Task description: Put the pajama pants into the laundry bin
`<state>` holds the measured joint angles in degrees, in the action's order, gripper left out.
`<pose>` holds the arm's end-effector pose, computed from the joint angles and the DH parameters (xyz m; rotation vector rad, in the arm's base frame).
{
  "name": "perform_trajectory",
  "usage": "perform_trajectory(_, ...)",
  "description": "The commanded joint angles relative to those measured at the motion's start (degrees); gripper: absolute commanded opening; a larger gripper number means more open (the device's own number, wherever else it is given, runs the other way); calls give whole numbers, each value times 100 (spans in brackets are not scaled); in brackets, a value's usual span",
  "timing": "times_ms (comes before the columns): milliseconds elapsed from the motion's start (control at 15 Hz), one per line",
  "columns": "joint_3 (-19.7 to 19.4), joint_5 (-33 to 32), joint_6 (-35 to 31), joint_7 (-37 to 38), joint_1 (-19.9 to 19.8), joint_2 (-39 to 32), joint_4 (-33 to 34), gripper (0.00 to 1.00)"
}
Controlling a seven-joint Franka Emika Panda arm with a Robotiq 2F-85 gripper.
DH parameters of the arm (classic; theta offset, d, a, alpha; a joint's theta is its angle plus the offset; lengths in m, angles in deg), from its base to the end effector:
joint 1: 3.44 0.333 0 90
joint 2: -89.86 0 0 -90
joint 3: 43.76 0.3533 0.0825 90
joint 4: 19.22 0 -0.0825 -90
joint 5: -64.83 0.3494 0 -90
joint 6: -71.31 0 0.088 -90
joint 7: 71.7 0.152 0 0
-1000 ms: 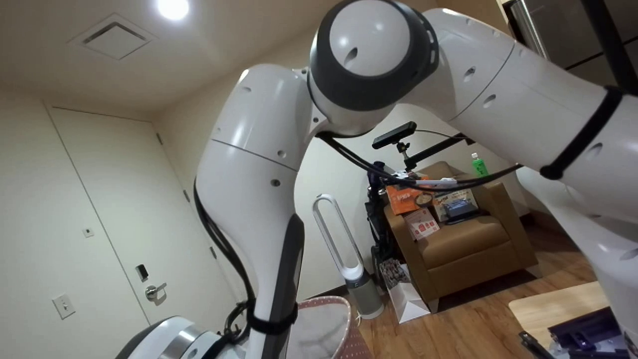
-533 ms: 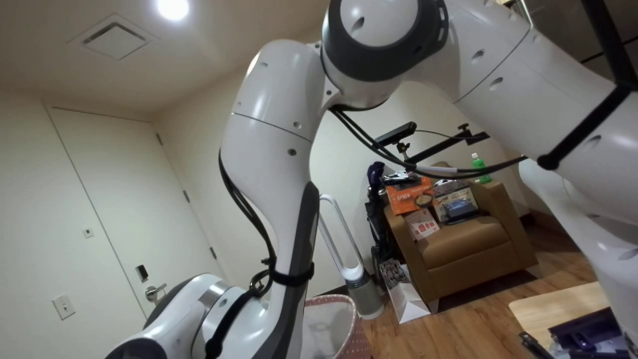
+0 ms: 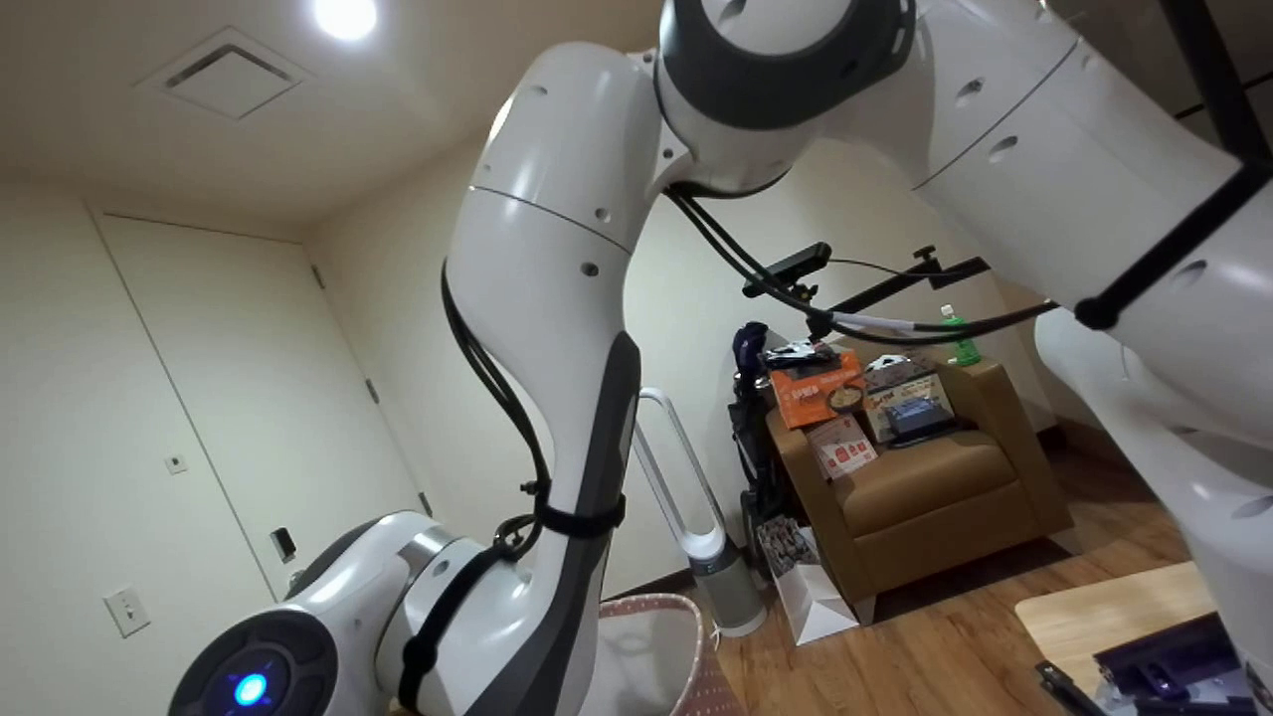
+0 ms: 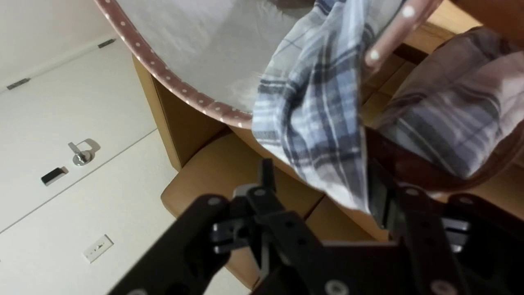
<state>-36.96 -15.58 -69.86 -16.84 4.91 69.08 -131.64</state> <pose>0.6230 0.1363 0.3333 2.3389 0.4713 0.7759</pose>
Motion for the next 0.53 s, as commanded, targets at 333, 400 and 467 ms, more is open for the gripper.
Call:
perform_trajectory(333,-10,114,328,-401,101,33,12,55)
perform_trajectory(400,21,165,243,-539,92,-1,22,51)
perform_trajectory(467,44,150,166,-623,102,-45,55,53)
